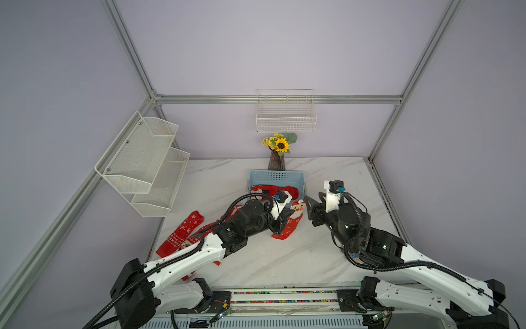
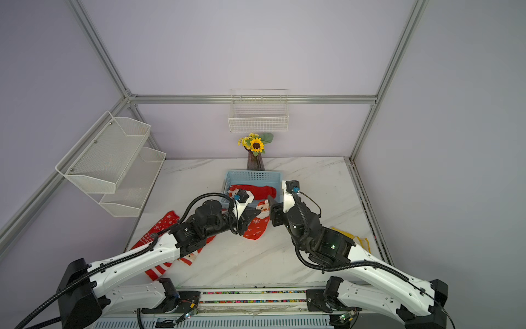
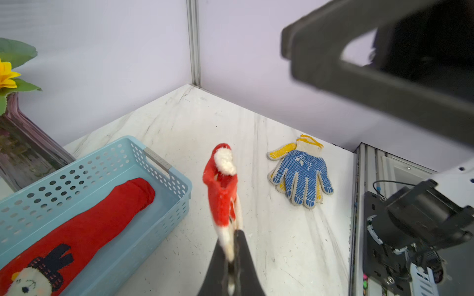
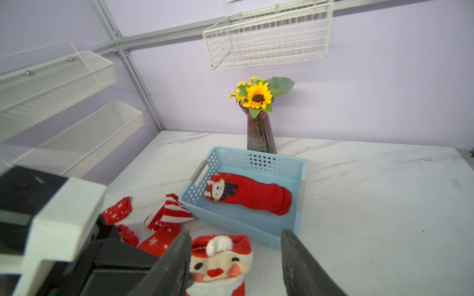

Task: Place the socks together as a pair
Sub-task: Place the sock at the center of the board, then move the sock to the center of the board.

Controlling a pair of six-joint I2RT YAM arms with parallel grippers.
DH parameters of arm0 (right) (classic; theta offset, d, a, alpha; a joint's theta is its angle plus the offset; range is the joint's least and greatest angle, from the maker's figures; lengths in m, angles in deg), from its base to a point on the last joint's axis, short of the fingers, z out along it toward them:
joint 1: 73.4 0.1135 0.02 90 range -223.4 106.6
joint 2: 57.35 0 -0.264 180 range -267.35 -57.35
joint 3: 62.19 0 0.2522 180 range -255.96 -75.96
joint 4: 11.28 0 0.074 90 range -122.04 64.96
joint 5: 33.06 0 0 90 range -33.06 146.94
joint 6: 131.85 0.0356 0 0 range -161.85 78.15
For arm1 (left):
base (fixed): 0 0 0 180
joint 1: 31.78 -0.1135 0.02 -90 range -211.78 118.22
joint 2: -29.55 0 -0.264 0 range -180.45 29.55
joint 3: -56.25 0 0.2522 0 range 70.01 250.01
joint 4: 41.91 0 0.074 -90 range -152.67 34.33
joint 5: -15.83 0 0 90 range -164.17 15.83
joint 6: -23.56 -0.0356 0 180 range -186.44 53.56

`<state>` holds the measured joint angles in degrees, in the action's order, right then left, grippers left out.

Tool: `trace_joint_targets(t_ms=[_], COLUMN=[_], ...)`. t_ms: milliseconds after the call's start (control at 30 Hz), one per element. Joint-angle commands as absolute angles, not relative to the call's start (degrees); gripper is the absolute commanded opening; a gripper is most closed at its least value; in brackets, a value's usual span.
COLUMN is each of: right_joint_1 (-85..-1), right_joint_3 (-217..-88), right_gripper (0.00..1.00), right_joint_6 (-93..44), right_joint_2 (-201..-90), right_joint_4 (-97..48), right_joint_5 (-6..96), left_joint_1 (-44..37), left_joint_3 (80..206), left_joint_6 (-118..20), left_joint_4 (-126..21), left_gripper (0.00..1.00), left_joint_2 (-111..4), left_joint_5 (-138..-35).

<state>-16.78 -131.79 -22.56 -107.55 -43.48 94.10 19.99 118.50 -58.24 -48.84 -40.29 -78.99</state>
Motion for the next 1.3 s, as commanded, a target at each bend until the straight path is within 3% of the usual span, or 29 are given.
trace_joint_targets(t_ms=[0, 233, 367, 433, 500, 533, 667, 933, 1033, 1133, 1267], right_joint_1=[-17.1, -17.1, -17.1, -17.1, -17.1, -17.1, -17.1, -17.1, -17.2, -17.2, -17.2], right_joint_3=[-131.1, -131.3, -130.1, -129.0, -127.5, -126.9, -124.2, -116.1, -112.6, -108.8, -107.2], right_gripper=[0.59, 0.60, 0.61, 0.61, 0.61, 0.61, 0.61, 0.57, 0.55, 0.54, 0.54], right_joint_6=[-16.5, -12.0, -10.6, -9.0, -7.3, -6.0, -0.9, 10.5, 15.2, 19.2, 22.1], right_joint_2=[-102.9, -99.3, -101.3, -102.9, -104.0, -104.6, -106.1, -112.0, -115.6, -118.6, -122.0], right_joint_4=[-48.7, -53.8, -55.4, -56.2, -56.3, -56.8, -58.0, -52.8, -47.2, -41.7, -38.6], right_joint_5=[101.2, 101.2, 99.4, 98.6, 96.9, 95.8, 91.0, 79.2, 75.4, 73.6, 74.1], left_joint_1=[25.8, 32.8, 32.7, 32.0, 31.4, 31.4, 31.4, 29.8, 28.2, 26.1, 21.7], left_joint_3=[123.0, 116.8, 110.3, 112.2, 116.0, 117.5, 120.9, 118.9, 119.5, 118.5, 113.7], left_joint_6=[-50.4, -33.4, -17.1, -1.4, 10.9, 12.9, 27.9, 20.4, 12.5, -0.2, -5.7], left_joint_4=[-37.6, -24.3, -34.7, -55.1, -74.6, -79.9, -101.4, -103.9, -102.8, -97.5, -91.3], left_gripper=[0.00, 0.00, 0.00, 0.22, 0.58, 0.70, 0.78, 0.83, 0.99, 1.00, 1.00], left_joint_2=[-43.9, -46.7, -45.2, -47.1, -50.7, -53.9, -56.1, -48.3, -45.7, -42.0, -35.4], left_joint_5=[-65.9, -39.2, -21.4, -16.4, -15.7, -15.0, -12.6, -14.6, -18.0, -24.0, -33.1])
